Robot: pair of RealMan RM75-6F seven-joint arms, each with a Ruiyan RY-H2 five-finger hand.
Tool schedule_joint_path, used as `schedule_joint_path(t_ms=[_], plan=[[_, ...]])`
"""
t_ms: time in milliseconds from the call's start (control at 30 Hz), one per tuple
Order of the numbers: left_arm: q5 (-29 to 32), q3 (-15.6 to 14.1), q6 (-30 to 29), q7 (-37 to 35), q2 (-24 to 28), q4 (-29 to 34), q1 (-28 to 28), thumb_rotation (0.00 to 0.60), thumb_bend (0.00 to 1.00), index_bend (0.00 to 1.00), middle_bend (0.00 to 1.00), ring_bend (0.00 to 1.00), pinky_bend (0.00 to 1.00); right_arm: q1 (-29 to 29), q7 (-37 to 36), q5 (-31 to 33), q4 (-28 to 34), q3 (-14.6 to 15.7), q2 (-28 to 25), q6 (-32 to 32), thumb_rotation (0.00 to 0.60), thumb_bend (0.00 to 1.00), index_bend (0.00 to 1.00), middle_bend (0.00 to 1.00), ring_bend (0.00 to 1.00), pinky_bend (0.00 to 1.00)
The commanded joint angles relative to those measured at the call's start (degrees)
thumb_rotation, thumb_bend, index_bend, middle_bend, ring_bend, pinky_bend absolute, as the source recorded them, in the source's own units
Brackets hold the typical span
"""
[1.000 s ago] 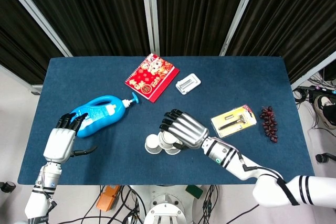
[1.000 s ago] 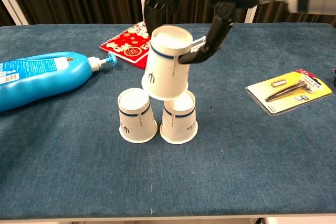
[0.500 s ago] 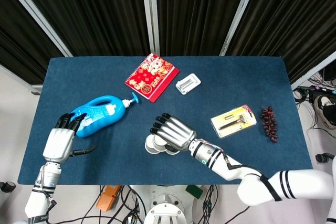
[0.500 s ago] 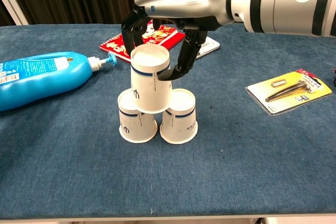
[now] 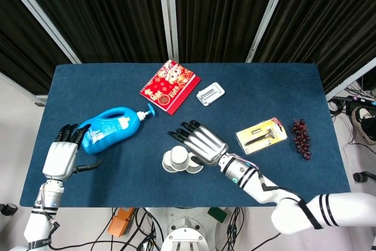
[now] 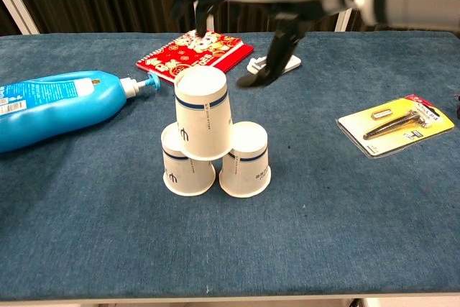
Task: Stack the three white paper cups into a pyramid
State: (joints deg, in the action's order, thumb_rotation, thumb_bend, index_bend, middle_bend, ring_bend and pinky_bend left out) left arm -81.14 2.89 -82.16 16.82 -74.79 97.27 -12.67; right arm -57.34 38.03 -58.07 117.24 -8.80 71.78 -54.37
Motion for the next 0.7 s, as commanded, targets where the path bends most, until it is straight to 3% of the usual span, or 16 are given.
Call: schedule_joint_path(t_ms=[33, 267, 367, 500, 700], plan=[[1.4, 1.0, -0.6, -1.0, 1.7, -1.0, 0.6, 0.328, 0.12, 0.10, 0.21, 0.10, 0.09, 7.6, -4.6, -5.9, 0.7, 2.5, -5.0, -8.7, 0.600, 0.42, 0.06, 0.21, 0.12, 0.21], [3.3, 1.8, -0.7, -6.1, 6.3, -4.5, 2.2, 0.338, 0.12, 0.10, 0.19, 0.06, 0.05, 25.0, -23.0, -16.4, -6.7, 9.4, -12.6, -23.9, 0.600, 0.24, 0.00, 0.12, 0.03, 0.12], [3.3, 1.1, -0.1, -10.4, 7.9, -5.1, 3.3, 0.385, 0.12, 0.10, 0.15, 0.03, 0.04, 30.9, -30.6, -18.8, -11.2, 11.9, -14.1, -28.0, 0.600, 0.24, 0.00, 0.07, 0.00, 0.09], [2.7, 0.0, -2.7, -12.6, 8.7, -5.8, 5.9, 0.389, 0.12, 0.10, 0.14, 0.02, 0.03, 38.4, -39.5, -21.5, -17.3, 14.2, -14.5, -33.9, 0.600, 0.24, 0.00, 0.05, 0.00, 0.06], [-0.4, -2.5, -8.1, -11.6, 8.6, -4.2, 10.1, 0.402, 0.12, 0.10, 0.14, 0.02, 0.03, 44.8, -44.7, -25.1, -22.1, 15.1, -12.4, -38.8, 0.600, 0.24, 0.00, 0.04, 0.00, 0.04]])
